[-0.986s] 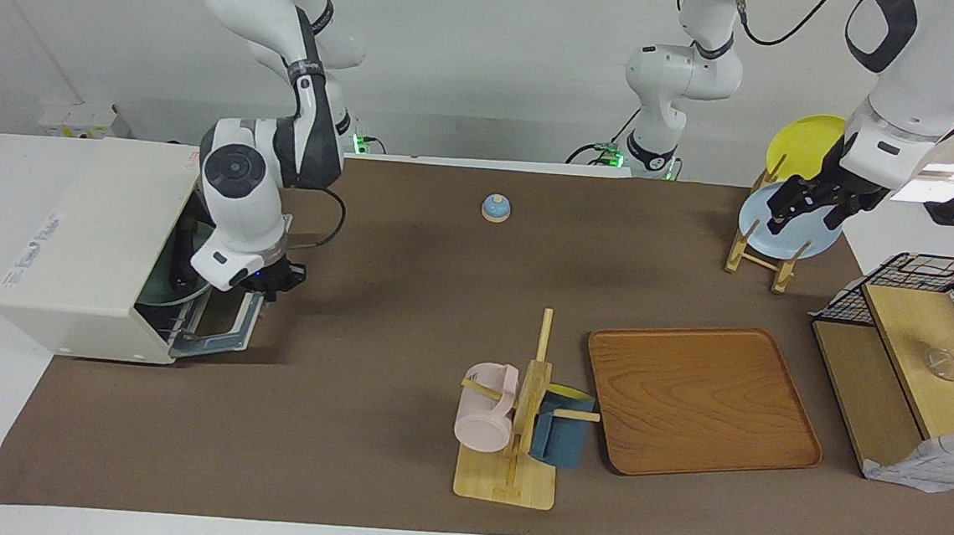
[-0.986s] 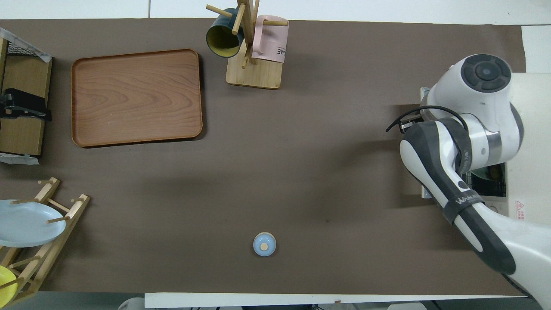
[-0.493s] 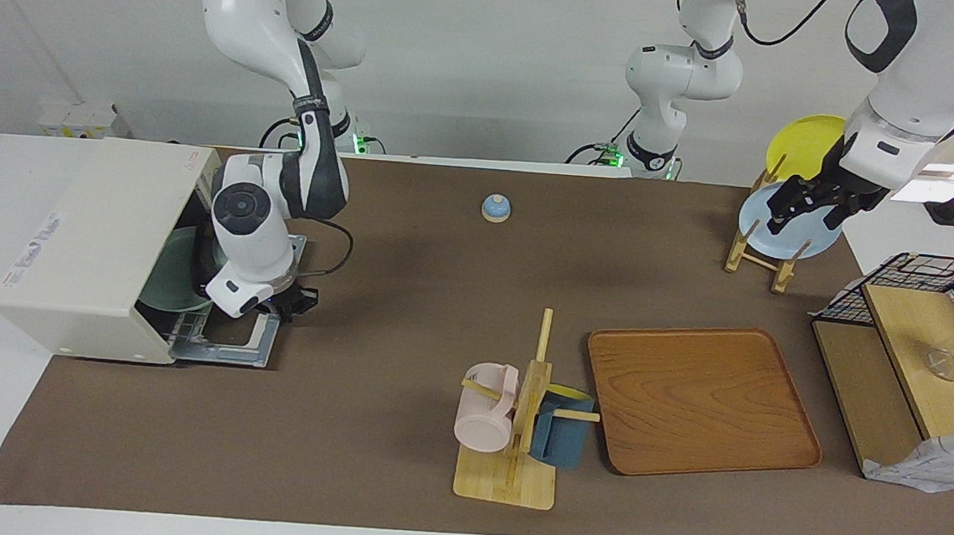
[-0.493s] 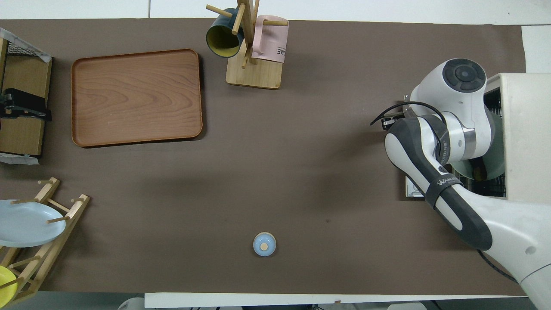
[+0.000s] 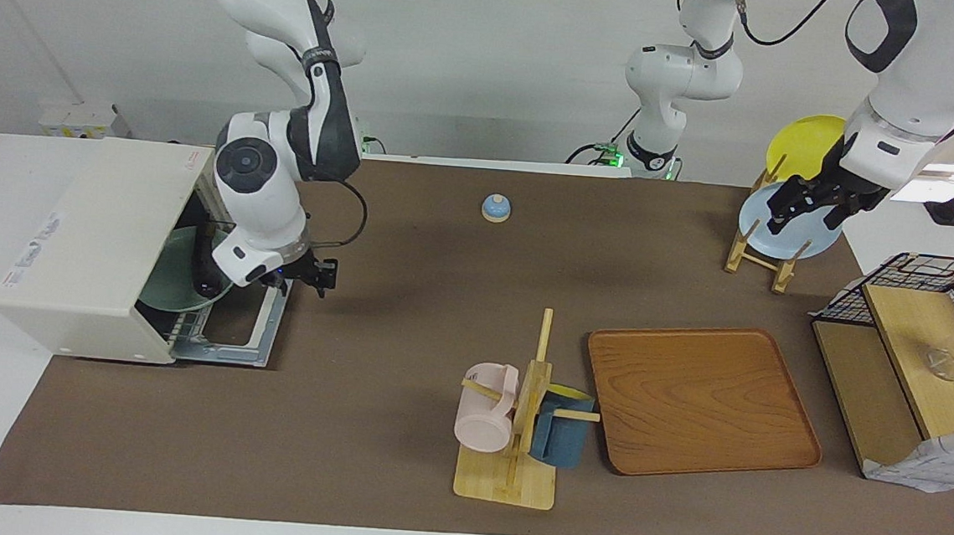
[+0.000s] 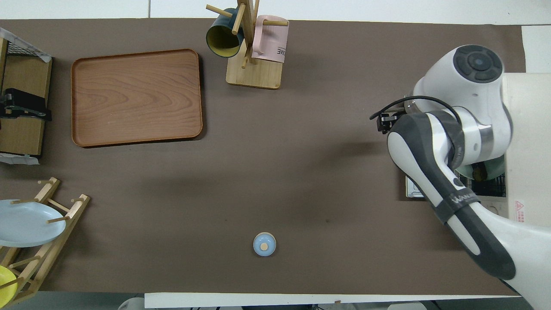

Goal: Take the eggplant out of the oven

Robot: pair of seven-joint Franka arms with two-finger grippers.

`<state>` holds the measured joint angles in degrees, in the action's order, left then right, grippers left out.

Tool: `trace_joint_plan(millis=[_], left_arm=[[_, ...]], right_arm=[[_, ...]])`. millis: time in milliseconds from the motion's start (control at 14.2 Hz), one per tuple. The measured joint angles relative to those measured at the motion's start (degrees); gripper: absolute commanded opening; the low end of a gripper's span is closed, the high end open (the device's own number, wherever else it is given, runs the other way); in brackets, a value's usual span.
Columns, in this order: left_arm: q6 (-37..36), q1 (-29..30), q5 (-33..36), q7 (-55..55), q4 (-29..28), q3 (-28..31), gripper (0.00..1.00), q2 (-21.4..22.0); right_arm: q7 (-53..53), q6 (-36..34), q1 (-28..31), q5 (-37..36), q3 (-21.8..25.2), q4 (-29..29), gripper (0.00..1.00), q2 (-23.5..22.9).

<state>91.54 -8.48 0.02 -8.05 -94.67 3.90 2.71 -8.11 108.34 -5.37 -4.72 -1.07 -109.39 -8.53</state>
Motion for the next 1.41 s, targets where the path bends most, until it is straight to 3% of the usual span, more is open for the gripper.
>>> trace_joint_plan(millis=[211,423,493,634,704,775,1127,1268,1408], left_arm=[[0.0,0.0,0.0,0.0,0.0,0.0,1.0,0.0],[0.0,0.0,0.0,0.0,0.0,0.0,1.0,0.0],[0.0,0.0,0.0,0.0,0.0,0.0,1.0,0.0],[0.0,0.0,0.0,0.0,0.0,0.0,1.0,0.0],[0.0,0.0,0.0,0.0,0.0,0.0,1.0,0.0],[0.0,0.0,0.0,0.0,0.0,0.0,1.0,0.0],[0.0,0.0,0.0,0.0,0.0,0.0,1.0,0.0],[0.0,0.0,0.0,0.0,0.0,0.0,1.0,0.0],[0.0,0.0,0.0,0.0,0.0,0.0,1.0,0.0]], right_arm=[[0.5,-1.1,3.9,-3.8,0.1,-1.3,0.65,1.0],[3.5,4.1,5.7,-5.9,0.1,-5.7,0.58,1.1],[4.4,6.0,5.9,-6.7,0.1,-7.2,0.49,1.2],[5.7,8.1,6.0,-8.0,0.1,-9.1,0.16,1.6],[6.4,8.2,5.9,-9.3,0.0,-9.5,0.05,1.8],[6.7,8.2,5.7,-10.8,-0.1,-9.7,0.0,2.1],[6.2,5.1,-0.2,-13.5,-0.7,-7.7,0.0,2.9],[-1.5,0.7,-7.5,-13.4,-0.9,-3.3,0.0,1.5],[-13.0,-5.3,-17.5,-13.2,-1.3,5.5,0.0,-3.9]])
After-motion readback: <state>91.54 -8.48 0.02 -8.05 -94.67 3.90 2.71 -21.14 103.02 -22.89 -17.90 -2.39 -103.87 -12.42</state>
